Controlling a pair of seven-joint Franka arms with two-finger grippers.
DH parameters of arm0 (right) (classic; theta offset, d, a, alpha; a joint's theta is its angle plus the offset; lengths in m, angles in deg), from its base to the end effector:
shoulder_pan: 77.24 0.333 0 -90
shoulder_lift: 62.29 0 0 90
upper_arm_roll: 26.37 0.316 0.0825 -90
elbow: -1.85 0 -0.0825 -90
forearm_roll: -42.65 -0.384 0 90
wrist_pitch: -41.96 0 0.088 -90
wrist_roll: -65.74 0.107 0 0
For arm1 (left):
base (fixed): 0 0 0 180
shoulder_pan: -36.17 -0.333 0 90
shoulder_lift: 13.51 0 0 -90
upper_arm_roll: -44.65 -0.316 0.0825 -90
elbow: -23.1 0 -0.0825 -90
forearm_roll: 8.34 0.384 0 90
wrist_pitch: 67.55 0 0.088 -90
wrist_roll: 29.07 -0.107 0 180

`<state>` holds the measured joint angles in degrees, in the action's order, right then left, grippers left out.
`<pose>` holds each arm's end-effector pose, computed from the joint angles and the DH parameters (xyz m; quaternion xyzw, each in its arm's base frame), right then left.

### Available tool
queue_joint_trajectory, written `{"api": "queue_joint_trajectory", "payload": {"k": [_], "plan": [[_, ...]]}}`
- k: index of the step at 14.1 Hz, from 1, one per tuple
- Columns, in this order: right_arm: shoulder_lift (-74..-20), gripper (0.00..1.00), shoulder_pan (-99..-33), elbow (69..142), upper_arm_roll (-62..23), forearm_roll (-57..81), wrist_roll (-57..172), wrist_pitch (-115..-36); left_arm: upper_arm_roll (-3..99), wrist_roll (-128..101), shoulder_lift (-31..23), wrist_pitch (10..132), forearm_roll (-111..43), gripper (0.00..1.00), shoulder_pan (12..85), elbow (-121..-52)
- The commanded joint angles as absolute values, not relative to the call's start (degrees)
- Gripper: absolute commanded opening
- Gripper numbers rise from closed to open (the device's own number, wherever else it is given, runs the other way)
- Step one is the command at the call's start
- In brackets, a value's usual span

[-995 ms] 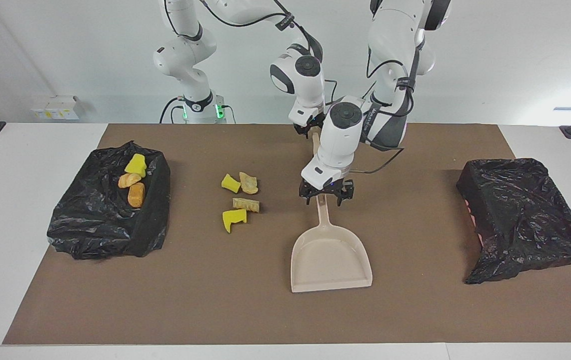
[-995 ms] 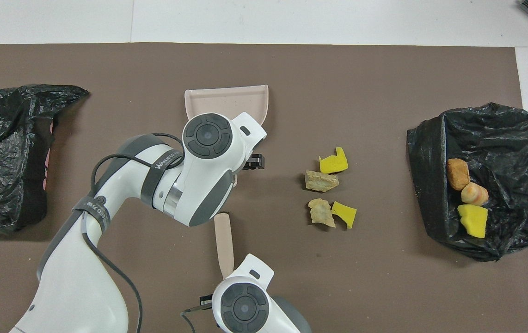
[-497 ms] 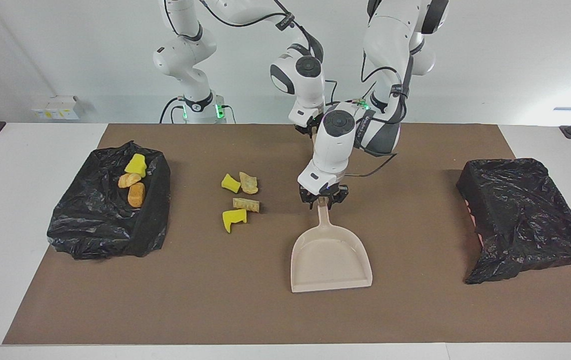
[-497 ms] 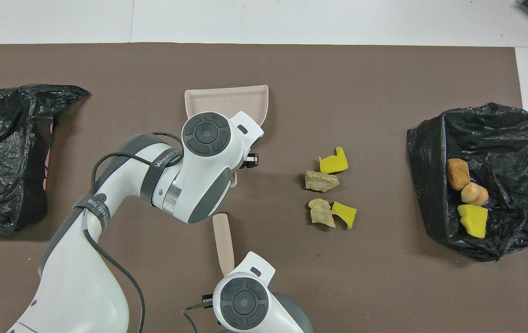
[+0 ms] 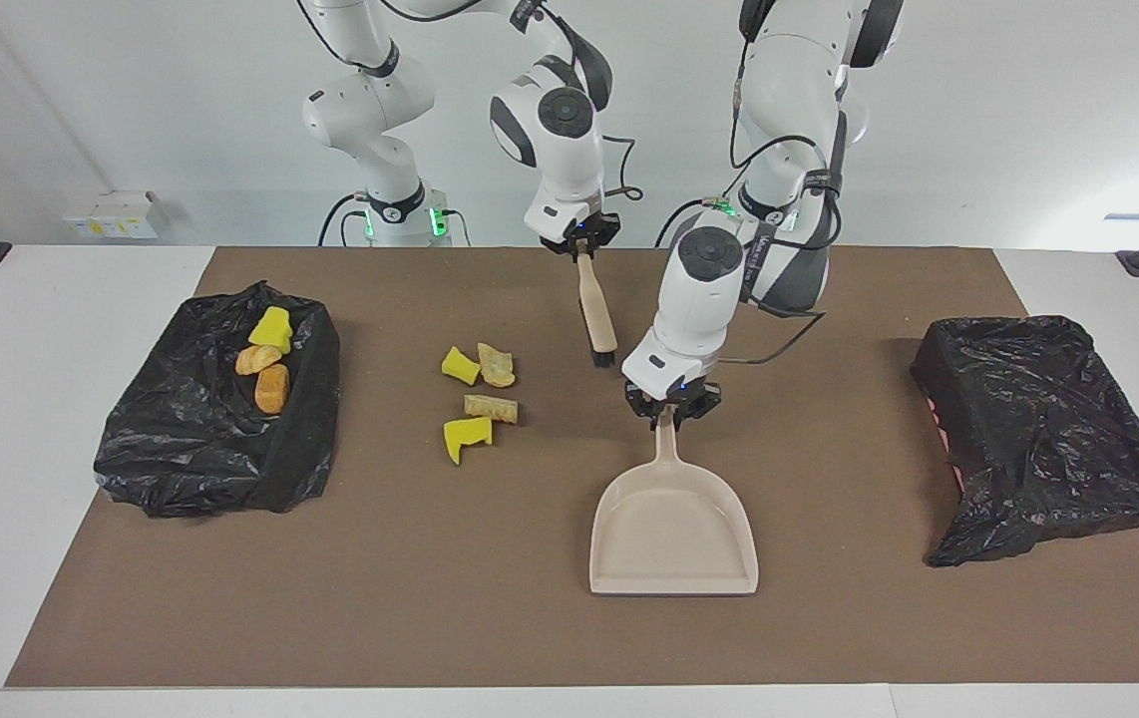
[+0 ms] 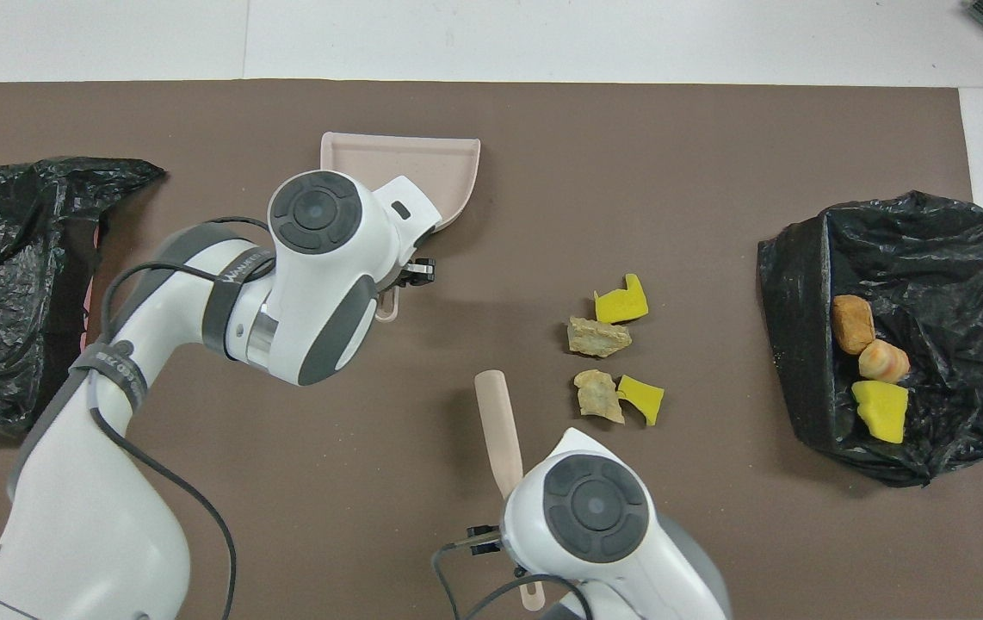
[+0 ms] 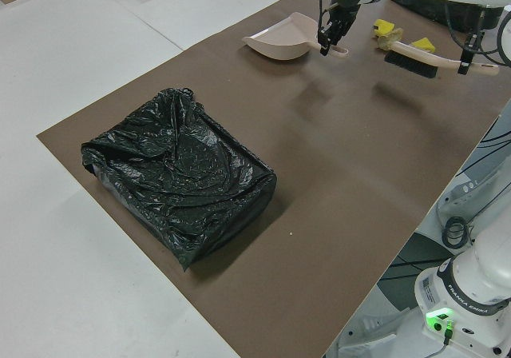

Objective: Sweep and dump trash in bin

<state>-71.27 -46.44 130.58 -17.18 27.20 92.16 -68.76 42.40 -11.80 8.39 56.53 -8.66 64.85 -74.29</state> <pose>0.3537 0.3223 0.4203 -0.9892 -0.0579 0.1252 0.0486 0.5954 -0.2991 0.3804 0.9959 -0.0800 0.0407 0.0111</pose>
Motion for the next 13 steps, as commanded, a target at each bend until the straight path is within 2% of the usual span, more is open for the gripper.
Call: {"api": "queue_joint_trajectory", "payload": {"k": [1, 3, 6, 10, 13], "plan": [[-77.1, 0.00, -53.0, 133.2, -16.7, 30.7, 88.7, -64.1, 42.7, -22.0, 5.3, 53.2, -7.6, 0.00, 61.1, -74.7], [-77.8, 0.00, -57.7, 133.1, -16.7, 33.5, 87.7, -61.5, 42.9, -34.6, 4.9, 51.5, -7.7, 0.00, 58.7, -75.0], [-76.4, 0.00, -65.4, 133.2, -16.5, 39.8, 81.0, -62.7, 42.7, -42.8, 4.2, 46.8, -7.9, 0.00, 57.1, -75.5], [-71.3, 0.00, -70.5, 133.3, -16.4, 50.5, 77.3, -65.6, 42.7, -62.1, 3.0, 45.2, -7.9, 0.00, 54.6, -77.6], [-69.3, 0.00, -71.9, 137.0, -16.3, 50.7, 78.4, -72.2, 42.7, -81.8, 2.0, 41.4, -7.8, 0.00, 52.3, -79.2]]}}
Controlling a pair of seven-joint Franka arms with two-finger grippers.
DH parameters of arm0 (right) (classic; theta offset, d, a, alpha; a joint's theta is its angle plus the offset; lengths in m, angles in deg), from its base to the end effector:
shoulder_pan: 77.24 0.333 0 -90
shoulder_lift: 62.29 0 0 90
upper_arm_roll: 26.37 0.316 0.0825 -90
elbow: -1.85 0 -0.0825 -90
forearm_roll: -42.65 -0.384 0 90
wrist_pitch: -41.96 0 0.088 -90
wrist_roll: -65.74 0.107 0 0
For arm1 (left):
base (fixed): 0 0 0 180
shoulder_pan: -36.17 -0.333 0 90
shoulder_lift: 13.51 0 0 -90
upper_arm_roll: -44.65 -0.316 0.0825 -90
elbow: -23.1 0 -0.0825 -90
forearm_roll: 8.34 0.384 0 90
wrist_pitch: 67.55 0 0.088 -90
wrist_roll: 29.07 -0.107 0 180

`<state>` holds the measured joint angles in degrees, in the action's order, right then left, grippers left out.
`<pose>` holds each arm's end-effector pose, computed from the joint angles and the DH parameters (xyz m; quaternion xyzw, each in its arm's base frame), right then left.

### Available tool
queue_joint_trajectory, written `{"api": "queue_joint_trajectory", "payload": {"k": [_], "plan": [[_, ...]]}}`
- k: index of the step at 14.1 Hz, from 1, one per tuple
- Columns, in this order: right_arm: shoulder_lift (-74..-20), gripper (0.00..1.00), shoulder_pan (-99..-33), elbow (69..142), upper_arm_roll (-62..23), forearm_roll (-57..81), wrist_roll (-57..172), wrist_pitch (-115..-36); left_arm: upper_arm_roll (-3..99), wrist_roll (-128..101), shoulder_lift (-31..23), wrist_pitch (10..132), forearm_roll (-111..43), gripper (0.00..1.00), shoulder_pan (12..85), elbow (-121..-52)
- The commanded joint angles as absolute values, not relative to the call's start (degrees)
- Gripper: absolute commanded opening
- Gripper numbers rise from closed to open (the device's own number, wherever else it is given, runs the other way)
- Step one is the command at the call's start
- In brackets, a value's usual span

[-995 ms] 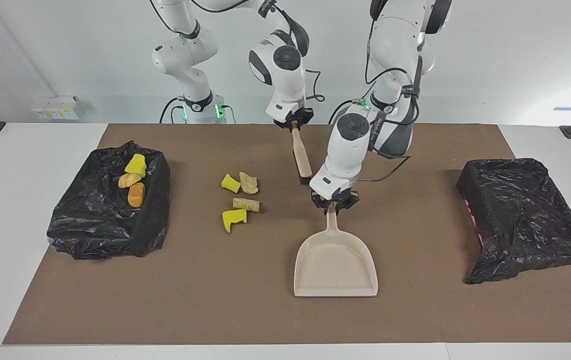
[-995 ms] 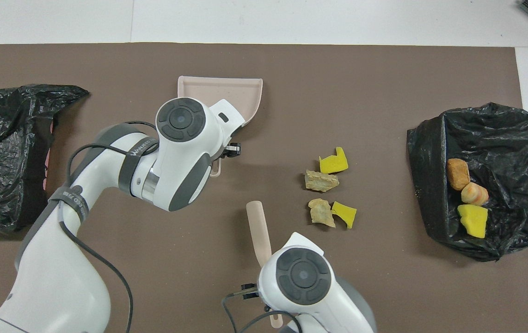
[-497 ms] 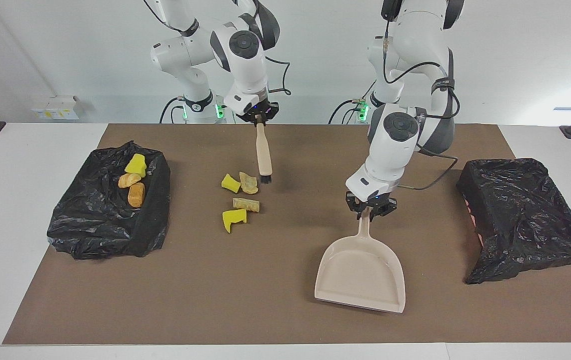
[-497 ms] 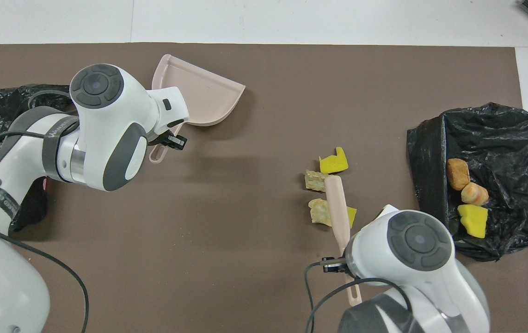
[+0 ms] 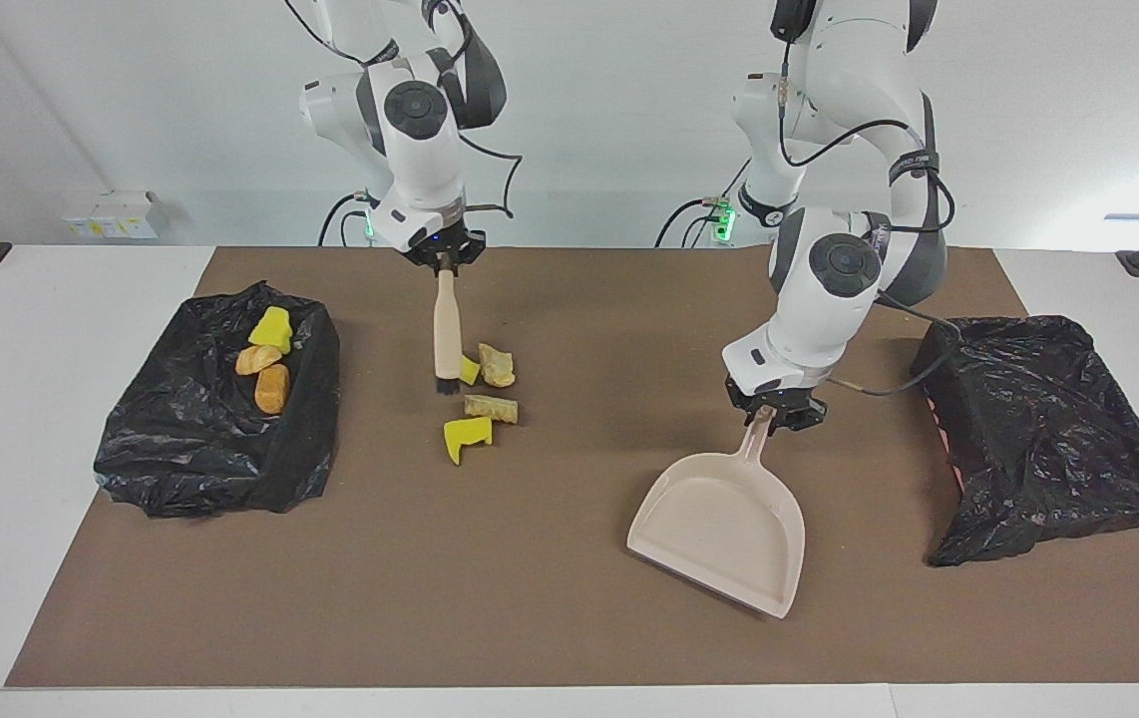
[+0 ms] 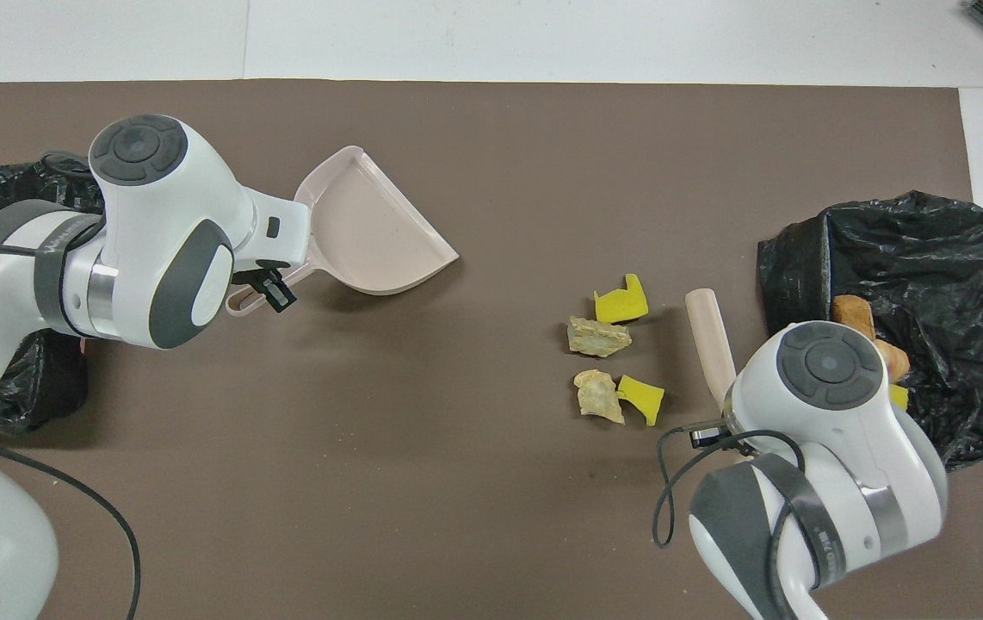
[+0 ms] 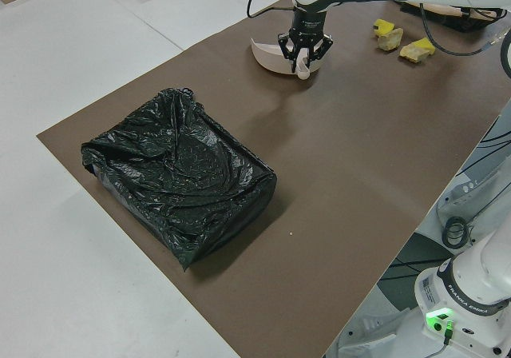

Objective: Sweep and dump trash in bin
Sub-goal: 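Sweep the remaining debris toward the dustpan with the right gripper's brush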

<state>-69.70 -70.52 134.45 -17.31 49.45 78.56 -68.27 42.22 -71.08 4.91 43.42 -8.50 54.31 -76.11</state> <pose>0.4450 0.1174 0.3769 0.9881 0.0512 -0.1116 0.0929 0.6074 -0.1732 0.3854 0.8743 -0.4820 -0.0577 0.0078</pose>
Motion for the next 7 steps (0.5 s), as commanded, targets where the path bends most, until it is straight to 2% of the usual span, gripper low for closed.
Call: {"api": "queue_joint_trajectory", "payload": {"k": [1, 3, 7], "plan": [[-69.0, 0.00, -71.6, 137.8, -16.3, 50.6, 79.5, -73.7, 42.7, -88.7, 1.8, 41.2, -7.8, 0.00, 52.1, -79.4], [-67.0, 0.00, -70.4, 137.8, -16.1, 49.6, 82.2, -74.8, 42.7, -98.0, 1.1, 41.3, -7.9, 0.00, 52.1, -80.7], [-63.6, 0.00, -63.7, 137.7, -16.2, 41.5, 86.0, -80.2, 42.9, -105.1, -0.8, 45.3, -7.5, 0.00, 54.6, -84.9]]}}
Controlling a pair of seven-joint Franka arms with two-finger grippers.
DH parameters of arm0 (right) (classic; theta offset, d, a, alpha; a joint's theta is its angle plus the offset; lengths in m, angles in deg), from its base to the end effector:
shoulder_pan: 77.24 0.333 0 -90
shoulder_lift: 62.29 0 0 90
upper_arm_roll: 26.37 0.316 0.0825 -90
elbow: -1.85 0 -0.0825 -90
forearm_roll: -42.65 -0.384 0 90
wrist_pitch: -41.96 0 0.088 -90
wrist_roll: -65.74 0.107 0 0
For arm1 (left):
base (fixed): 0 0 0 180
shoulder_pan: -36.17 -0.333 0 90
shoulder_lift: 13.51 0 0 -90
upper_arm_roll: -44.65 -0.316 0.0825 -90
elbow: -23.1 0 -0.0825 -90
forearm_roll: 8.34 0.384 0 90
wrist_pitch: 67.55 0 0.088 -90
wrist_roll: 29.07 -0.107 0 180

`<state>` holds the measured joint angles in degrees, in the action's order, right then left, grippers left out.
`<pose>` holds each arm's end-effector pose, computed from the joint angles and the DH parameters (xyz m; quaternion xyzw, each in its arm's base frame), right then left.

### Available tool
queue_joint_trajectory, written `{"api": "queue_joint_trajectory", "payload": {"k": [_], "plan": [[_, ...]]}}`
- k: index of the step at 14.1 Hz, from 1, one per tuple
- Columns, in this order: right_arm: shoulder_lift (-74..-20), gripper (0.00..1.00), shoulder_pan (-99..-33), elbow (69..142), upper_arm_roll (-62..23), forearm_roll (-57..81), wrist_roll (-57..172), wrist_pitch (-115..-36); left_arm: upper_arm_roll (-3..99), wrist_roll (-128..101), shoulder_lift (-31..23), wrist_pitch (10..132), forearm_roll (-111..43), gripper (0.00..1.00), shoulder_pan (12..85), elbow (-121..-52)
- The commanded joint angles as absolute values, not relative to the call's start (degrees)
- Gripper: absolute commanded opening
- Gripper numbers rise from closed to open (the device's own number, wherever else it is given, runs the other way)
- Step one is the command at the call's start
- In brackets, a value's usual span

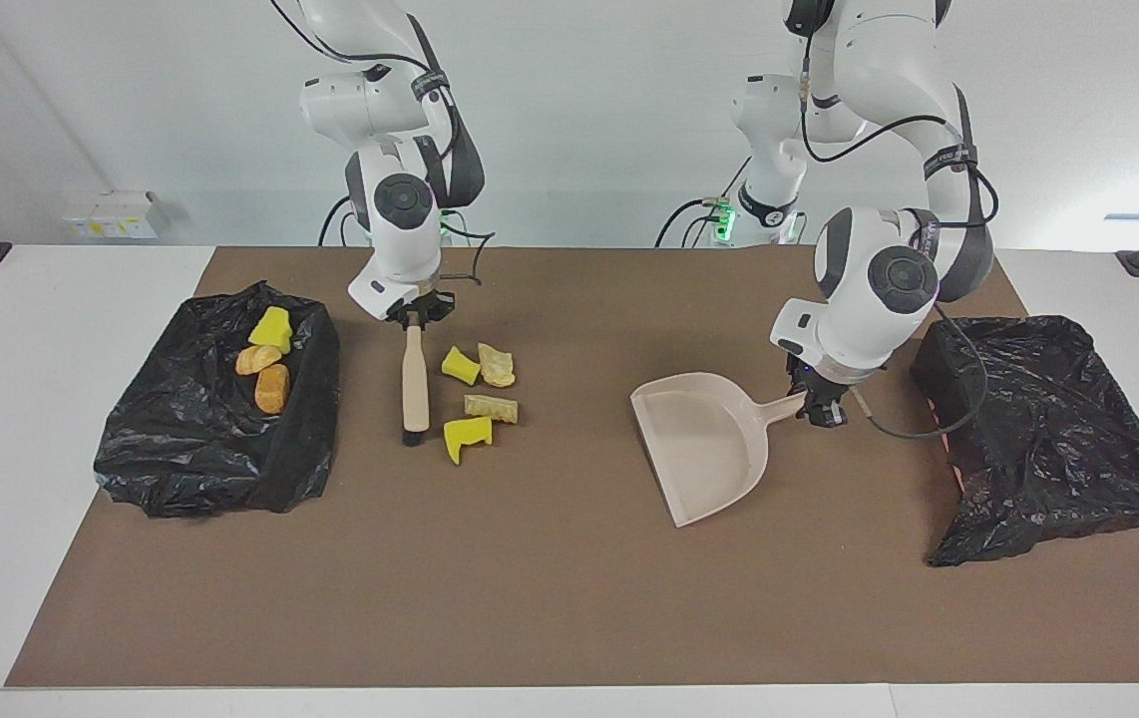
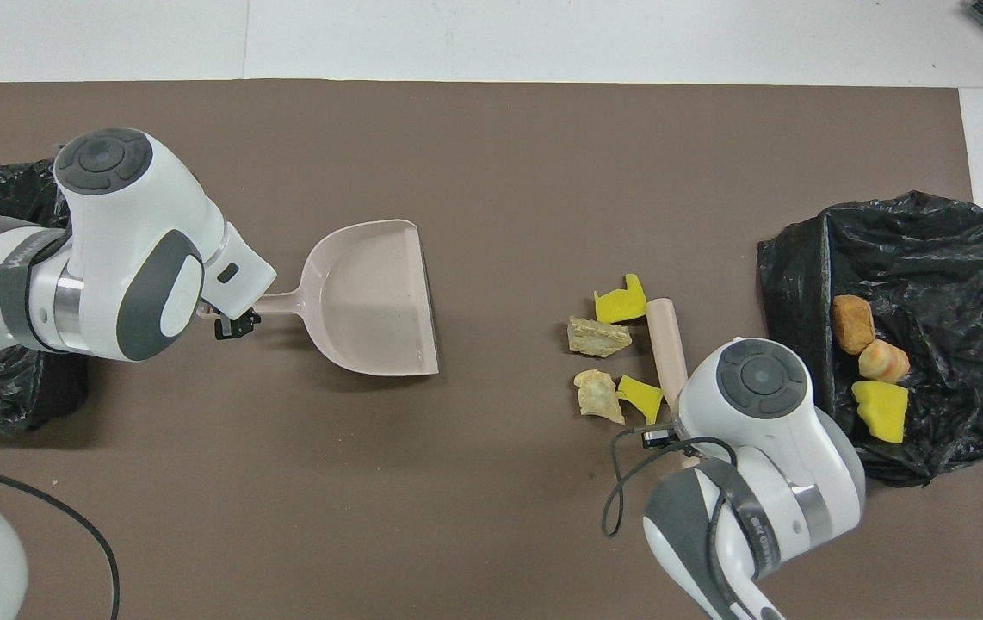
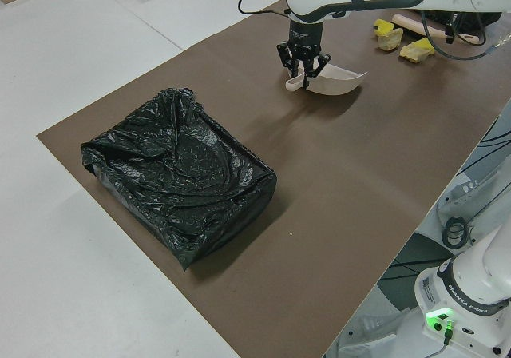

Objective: Sweep and dump trash in bin
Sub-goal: 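Sweep the remaining debris toward the dustpan with the right gripper's brush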

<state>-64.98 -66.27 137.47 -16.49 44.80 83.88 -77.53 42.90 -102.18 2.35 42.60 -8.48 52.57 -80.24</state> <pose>0.4359 0.1639 0.3266 0.9923 0.0340 -0.1043 0.0572 0.5910 -0.1558 0.3797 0.7187 -0.6908 -0.0703 0.0358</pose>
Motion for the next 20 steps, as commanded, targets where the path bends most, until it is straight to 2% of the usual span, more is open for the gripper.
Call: {"api": "queue_joint_trajectory", "payload": {"k": [1, 4, 10, 12, 15, 17, 20], "plan": [[-62.3, 0.00, -62.0, 137.4, -16.2, 40.2, 87.6, -81.9, 42.9, -104.5, -1.9, 47.5, -6.7, 0.00, 56.8, -87.2], [-58.9, 0.00, -56.7, 135.5, -16.1, 33.9, 91.0, -86.4, 42.9, -97.5, -5.1, 52.8, -1.6, 0.00, 60.7, -93.2], [-56.9, 0.00, -48.9, 129.0, -16.1, 18.0, 90.6, -86.6, 42.9, -88.4, -11.0, 57.4, 0.6, 0.00, 67.4, -103.1], [-56.1, 0.00, -47.4, 125.4, -16.1, 15.8, 91.5, -86.3, 43.0, -86.6, -11.0, 60.1, 0.6, 0.00, 68.3, -104.5], [-60.3, 0.00, -49.0, 121.7, -16.8, 16.0, 91.6, -78.9, 43.1, -84.8, -10.8, 63.8, 0.5, 0.00, 67.9, -105.1], [-64.8, 0.00, -53.7, 121.3, -17.1, 17.5, 91.1, -72.0, 43.0, -84.9, -10.4, 63.9, 0.5, 0.00, 67.0, -104.6], [-66.2, 0.00, -58.3, 121.4, -17.1, 27.9, 87.5, -66.1, 43.0, -86.0, -9.3, 62.7, 0.5, 0.00, 64.7, -102.2]]}}
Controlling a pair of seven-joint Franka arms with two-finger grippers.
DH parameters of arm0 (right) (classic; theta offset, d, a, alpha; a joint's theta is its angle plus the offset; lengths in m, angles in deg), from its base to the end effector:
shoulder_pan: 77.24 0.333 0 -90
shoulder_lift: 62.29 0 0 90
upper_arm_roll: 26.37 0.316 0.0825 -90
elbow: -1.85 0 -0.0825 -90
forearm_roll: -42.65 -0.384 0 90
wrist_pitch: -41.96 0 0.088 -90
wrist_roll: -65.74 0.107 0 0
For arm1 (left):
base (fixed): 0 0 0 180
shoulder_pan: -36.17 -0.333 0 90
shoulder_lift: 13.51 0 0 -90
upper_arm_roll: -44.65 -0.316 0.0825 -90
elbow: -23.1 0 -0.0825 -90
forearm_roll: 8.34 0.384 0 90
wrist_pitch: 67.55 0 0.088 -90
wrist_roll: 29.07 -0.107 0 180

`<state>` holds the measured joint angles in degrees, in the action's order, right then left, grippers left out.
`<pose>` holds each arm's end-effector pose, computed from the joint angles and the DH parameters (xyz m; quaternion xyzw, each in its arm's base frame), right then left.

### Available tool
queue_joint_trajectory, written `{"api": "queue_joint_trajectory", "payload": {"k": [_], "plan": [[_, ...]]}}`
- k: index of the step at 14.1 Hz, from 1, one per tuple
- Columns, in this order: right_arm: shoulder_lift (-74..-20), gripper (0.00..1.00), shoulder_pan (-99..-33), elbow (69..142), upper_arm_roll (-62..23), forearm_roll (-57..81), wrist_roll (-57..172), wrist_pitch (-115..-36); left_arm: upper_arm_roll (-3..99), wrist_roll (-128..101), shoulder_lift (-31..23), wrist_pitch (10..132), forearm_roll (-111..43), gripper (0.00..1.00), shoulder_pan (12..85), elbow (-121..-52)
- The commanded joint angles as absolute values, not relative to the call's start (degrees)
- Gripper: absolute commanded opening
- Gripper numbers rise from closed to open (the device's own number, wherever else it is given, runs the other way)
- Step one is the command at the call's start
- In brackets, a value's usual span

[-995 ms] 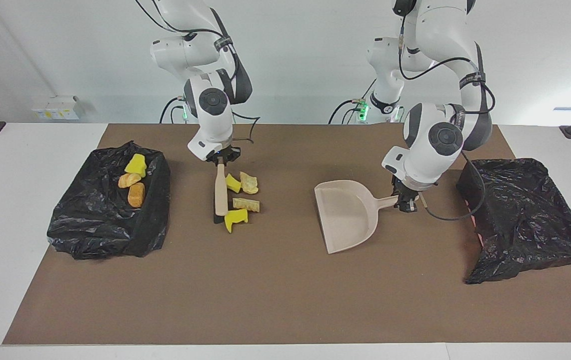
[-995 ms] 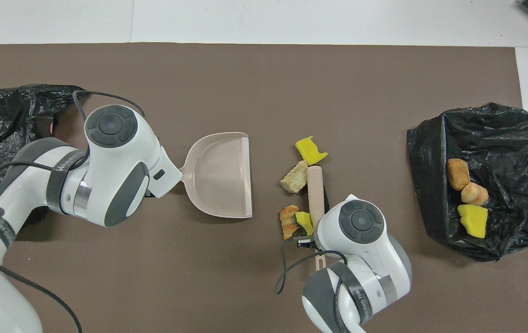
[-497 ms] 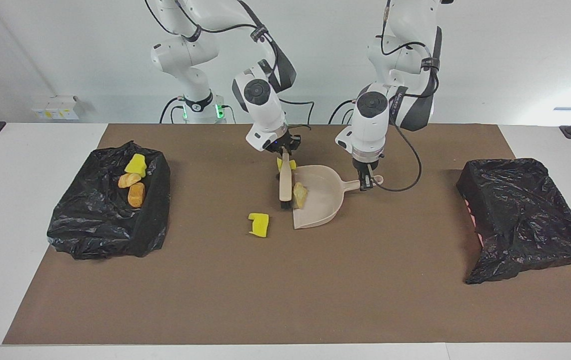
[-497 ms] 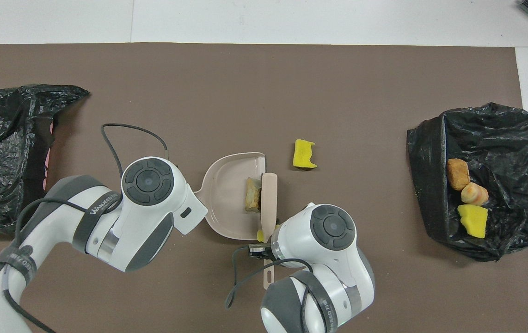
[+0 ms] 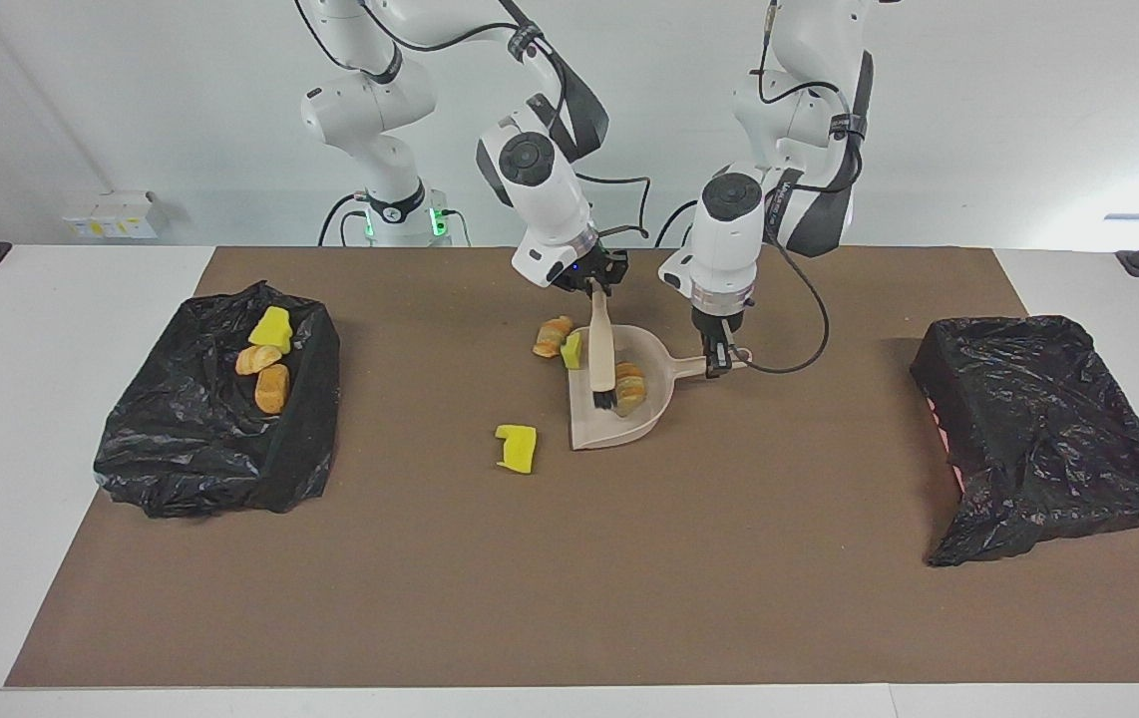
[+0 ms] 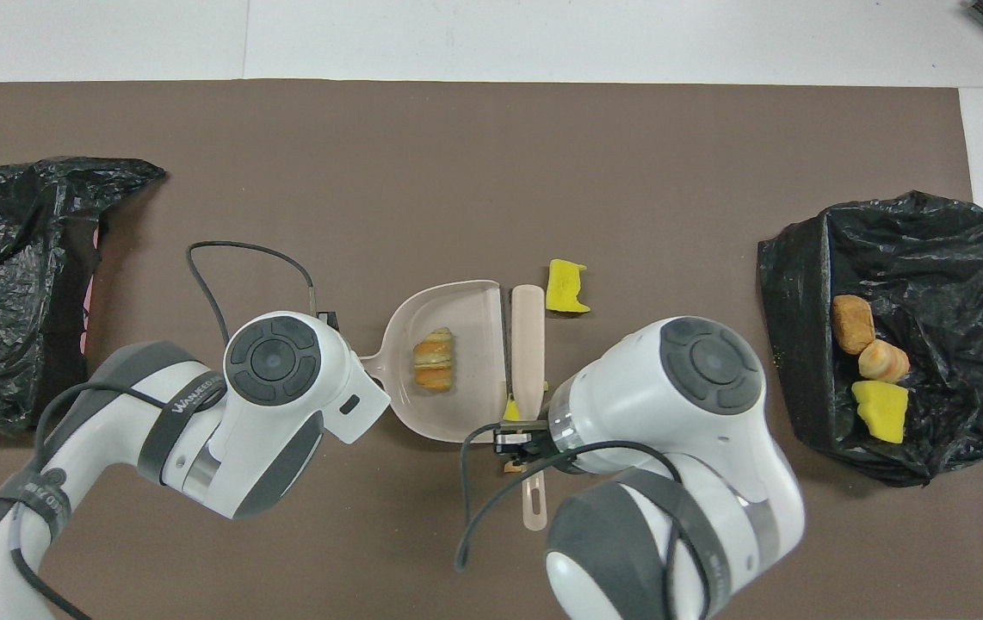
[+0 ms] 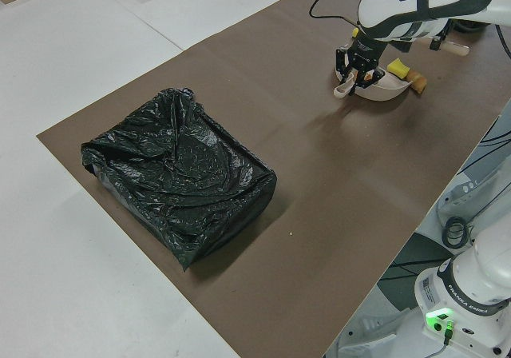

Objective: Sweep and dump trash in bin
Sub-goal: 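Sweep the remaining debris toward the dustpan with the right gripper's brush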

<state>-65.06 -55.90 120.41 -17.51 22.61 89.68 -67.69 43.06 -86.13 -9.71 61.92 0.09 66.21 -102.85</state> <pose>0.4426 0.2867 0.4474 -0.9861 0.0137 0.1183 0.1156 0.4757 -0.2534 0.3535 -0.7004 0.7114 0.0166 0.0551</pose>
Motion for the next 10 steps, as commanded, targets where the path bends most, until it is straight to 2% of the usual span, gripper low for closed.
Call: {"api": "queue_joint_trajectory", "payload": {"k": [1, 3, 5, 7, 10], "plan": [[-66.1, 0.00, -60.5, 121.4, -17.1, 31.7, 85.5, -65.3, 42.9, -87.6, -9.2, 61.7, 0.5, 0.00, 64.3, -101.4], [-65.2, 0.00, -65.6, 121.4, -17.0, 36.9, 74.6, -63.7, 42.9, -94.8, -10.3, 58.4, 0.5, 0.00, 62.1, -100.7], [-62.0, 0.00, -68.4, 121.1, -16.9, 46.2, 67.1, -64.0, 42.7, -99.4, -12.6, 55.8, 0.6, 0.00, 61.4, -101.2], [-58.3, 0.00, -68.3, 120.7, -16.7, 52.5, 65.8, -65.3, 42.9, -99.4, -14.4, 55.5, 2.4, 0.00, 62.1, -103.2], [-55.0, 0.00, -65.2, 120.9, -16.5, 52.3, 66.4, -67.7, 43.0, -98.6, -18.8, 56.2, 3.0, 0.00, 64.4, -109.9]]}}
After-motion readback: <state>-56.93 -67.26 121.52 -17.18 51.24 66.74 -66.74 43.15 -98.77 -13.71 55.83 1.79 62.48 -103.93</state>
